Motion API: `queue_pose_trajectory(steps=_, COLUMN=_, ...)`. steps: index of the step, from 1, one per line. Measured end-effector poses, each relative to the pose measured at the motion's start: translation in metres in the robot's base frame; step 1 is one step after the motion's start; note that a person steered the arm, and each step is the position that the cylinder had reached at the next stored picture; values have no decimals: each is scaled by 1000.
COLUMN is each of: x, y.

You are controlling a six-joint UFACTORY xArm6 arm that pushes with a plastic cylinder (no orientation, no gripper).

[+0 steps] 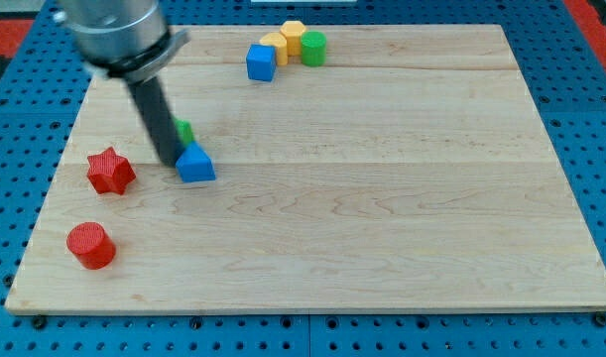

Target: Push the green star towards the top center

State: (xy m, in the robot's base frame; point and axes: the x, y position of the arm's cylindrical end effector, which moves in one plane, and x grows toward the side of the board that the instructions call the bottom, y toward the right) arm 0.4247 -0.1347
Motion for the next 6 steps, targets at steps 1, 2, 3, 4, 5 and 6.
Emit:
queue_pose_trajectory(steps=1, x=-18, y=20)
queue_pose_trajectory(steps=2, x=-11, y=-25)
queue_pose_trajectory(steps=3, x=-11, y=-45)
queue_pose_trajectory(steps=4, x=-29, y=-83)
queue_pose_trajectory(steps=5, x=-65, y=-121)
queue_pose_trajectory(steps=6, x=-95, y=-127)
